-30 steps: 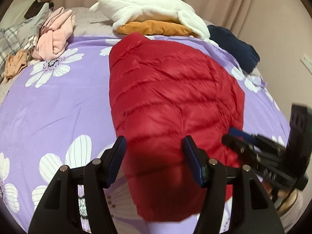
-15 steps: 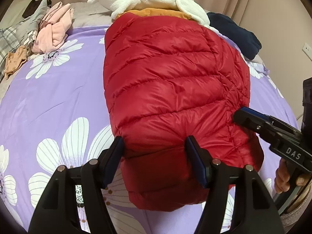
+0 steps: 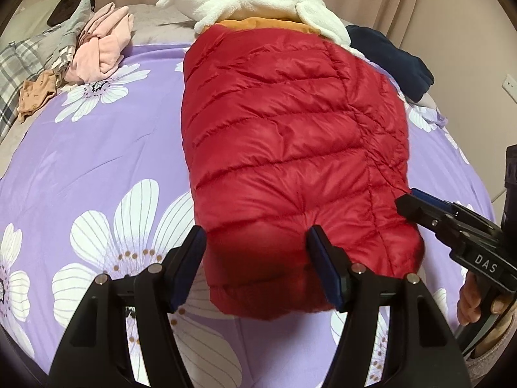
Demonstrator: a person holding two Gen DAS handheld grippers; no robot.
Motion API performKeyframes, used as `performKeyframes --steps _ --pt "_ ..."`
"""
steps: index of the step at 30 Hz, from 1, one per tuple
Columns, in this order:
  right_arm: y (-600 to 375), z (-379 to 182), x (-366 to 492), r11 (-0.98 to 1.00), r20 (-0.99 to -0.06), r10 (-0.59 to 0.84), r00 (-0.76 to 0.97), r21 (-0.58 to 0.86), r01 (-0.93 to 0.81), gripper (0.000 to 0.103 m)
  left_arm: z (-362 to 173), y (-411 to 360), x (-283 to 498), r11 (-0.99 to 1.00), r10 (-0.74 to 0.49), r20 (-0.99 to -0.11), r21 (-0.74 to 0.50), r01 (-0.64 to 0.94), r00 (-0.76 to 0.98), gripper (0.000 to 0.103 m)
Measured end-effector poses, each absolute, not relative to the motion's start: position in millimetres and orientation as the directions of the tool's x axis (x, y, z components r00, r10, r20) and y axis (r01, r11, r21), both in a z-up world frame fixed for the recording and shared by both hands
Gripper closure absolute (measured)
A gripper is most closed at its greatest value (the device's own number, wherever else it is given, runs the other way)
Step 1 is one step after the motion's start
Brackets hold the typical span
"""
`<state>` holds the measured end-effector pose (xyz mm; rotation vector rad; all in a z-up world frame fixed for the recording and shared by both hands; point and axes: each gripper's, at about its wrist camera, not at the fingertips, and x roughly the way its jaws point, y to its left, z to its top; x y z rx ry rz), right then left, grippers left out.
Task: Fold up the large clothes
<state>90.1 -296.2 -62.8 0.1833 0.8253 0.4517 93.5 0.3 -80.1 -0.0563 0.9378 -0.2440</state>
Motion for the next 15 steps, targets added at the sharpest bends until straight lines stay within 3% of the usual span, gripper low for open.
performKeyframes --steps 15 --pt "-301 -51 58 0.896 -0.666 0.445 0.599 0.321 -0.308 0.057 -60 4 57 0.979 -0.203 -0.8 -0.15 0.14 0.564 0.022"
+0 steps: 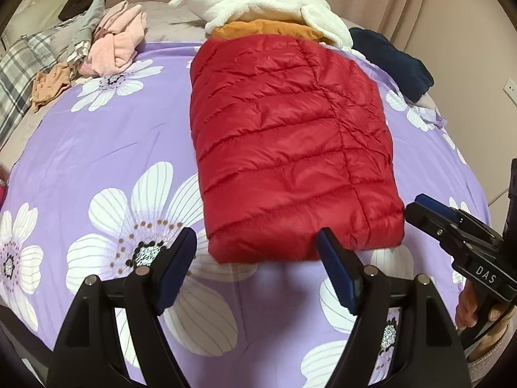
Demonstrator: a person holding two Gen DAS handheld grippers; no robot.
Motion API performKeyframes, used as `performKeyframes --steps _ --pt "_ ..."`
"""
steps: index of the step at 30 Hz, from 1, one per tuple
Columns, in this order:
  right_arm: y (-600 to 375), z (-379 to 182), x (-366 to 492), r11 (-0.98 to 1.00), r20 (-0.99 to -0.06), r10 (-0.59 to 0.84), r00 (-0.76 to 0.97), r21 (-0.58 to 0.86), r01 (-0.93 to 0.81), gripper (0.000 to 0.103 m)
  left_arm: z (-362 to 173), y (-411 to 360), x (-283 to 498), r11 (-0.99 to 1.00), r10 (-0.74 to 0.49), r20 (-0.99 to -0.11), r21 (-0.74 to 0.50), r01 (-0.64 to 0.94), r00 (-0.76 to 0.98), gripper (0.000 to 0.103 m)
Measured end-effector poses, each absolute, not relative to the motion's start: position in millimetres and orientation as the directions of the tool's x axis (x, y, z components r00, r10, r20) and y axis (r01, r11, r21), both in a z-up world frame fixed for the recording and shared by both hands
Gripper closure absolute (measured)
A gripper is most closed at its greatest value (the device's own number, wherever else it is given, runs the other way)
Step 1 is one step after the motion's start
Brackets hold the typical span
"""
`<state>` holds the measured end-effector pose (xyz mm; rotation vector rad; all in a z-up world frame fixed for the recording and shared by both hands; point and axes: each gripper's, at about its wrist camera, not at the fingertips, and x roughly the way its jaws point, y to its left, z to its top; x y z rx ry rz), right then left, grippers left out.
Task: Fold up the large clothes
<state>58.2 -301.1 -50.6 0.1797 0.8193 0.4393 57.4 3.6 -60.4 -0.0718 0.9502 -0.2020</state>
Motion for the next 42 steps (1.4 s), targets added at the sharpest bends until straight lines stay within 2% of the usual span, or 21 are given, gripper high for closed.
performKeyframes --steps 2,4,8,12,17,21,28,39,42 --pt "-300 -45 51 0.902 -0.666 0.432 0.609 0.301 -0.31 0.054 -54 6 51 0.982 -0.189 -0.791 -0.138 0.131 0.582 0.018" --pt "-299 -40 45 0.905 -0.66 0.424 0.62 0.286 -0.314 0.045 -47 6 43 0.986 -0.164 -0.779 -0.112 0.122 0.605 0.016" --pt "-299 -30 36 0.908 -0.646 0.419 0.638 0.273 -0.319 0.041 -38 7 34 0.989 -0.145 -0.763 -0.09 0.119 0.63 0.012" --pt "-295 -22 27 0.919 -0.644 0.394 0.656 0.248 -0.308 0.03 -31 7 24 0.992 -0.123 -0.751 -0.067 0.11 0.649 0.004" --pt "-295 -11 20 0.931 -0.643 0.364 0.674 0.228 -0.286 0.022 -18 5 15 0.994 -0.111 -0.742 -0.069 0.09 0.662 0.002" --pt "-294 -1 14 0.933 -0.638 0.36 0.681 0.228 -0.278 0.007 -4 6 7 0.995 -0.103 -0.72 -0.072 0.073 0.687 0.001" --pt "-294 19 2 0.938 -0.607 0.346 0.715 0.218 -0.269 0.001 20 6 -7 0.994 -0.108 -0.685 -0.089 0.065 0.72 0.001" --pt "-295 39 -10 0.945 -0.559 0.324 0.763 0.219 -0.241 0.001 37 4 -22 0.998 -0.061 -0.651 -0.028 0.057 0.756 0.0" --pt "-293 30 -2 0.952 -0.592 0.306 0.746 0.215 -0.22 0.001 30 1 -19 1.0 -0.009 -0.675 0.013 0.024 0.737 0.0"
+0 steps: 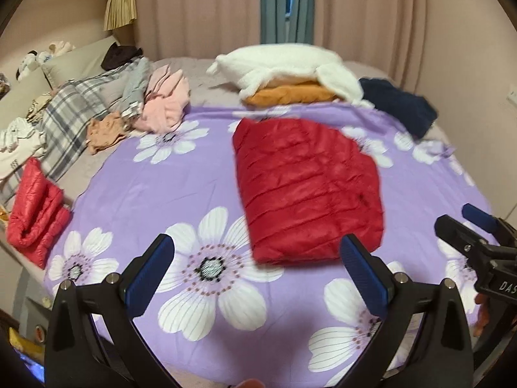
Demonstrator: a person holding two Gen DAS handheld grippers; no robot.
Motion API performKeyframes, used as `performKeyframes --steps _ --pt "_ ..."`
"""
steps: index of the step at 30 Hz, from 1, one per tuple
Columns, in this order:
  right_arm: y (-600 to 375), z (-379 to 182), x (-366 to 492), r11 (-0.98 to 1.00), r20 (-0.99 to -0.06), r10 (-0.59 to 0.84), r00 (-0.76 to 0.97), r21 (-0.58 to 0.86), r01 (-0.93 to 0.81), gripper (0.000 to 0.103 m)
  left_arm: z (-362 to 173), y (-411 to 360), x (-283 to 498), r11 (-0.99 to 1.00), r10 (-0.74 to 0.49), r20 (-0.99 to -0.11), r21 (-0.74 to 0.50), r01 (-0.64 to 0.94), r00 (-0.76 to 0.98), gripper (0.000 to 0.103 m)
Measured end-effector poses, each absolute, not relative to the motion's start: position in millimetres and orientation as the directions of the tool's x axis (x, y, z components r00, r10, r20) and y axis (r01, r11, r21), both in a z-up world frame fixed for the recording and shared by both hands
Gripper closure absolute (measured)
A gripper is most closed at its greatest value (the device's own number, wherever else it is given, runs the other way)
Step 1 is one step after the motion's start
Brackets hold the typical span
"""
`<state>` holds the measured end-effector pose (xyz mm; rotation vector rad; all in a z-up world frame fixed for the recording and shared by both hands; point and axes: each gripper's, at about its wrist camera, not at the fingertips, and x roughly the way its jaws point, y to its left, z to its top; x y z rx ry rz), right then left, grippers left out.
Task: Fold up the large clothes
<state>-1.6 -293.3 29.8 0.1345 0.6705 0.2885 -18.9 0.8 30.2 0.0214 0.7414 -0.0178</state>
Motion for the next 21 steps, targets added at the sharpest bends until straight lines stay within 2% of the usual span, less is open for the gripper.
performKeyframes --steps 4,21 --pt "-292.0 22.2 0.1 0.948 -0.613 0.316 0.724 0.229 -0.22 0.001 27.0 1.6 -20.4 1.0 -0.013 -0.682 0.003 0.02 0.731 0.0" --pt "-286.3 27.4 -3.4 0.95 -0.605 0.312 0.733 0.203 -0.237 0.001 28.4 -3.1 -20.4 1.0 -0.013 -0.678 0.006 0.024 0.735 0.0"
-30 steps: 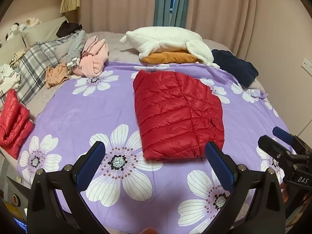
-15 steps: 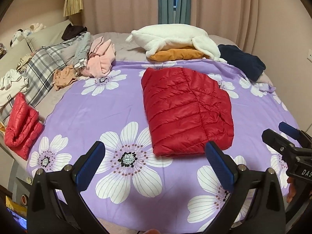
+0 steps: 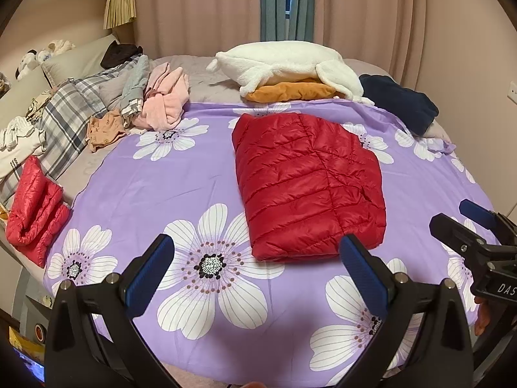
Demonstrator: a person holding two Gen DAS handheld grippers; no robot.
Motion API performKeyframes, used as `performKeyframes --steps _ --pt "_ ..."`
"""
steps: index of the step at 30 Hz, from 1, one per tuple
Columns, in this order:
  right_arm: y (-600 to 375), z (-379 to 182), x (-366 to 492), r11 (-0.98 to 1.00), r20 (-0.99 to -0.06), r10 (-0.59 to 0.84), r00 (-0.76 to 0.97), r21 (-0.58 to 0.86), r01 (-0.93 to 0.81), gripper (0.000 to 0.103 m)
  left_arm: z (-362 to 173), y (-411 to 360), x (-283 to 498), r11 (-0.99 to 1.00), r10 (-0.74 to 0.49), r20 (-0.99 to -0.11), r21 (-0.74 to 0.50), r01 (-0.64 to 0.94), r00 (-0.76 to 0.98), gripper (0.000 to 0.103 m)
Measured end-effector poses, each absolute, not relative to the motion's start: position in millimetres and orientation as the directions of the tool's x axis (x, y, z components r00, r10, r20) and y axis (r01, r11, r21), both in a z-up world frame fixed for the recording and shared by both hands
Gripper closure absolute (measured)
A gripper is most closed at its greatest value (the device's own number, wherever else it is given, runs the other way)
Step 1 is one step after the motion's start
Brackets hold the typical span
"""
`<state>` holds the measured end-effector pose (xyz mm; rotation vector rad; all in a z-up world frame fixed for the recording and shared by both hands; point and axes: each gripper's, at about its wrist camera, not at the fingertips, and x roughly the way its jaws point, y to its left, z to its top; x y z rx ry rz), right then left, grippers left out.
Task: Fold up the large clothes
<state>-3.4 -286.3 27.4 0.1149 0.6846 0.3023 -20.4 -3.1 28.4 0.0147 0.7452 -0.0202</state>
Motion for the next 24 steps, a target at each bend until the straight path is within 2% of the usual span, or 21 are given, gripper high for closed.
performKeyframes --steps 24 --pt "-284.9 30.2 -0.8 0.948 -0.6 0.32 0.734 0.209 -0.242 0.001 28.1 -10.9 -16.6 1.0 -0.016 -0.676 0.006 0.028 0.737 0.0"
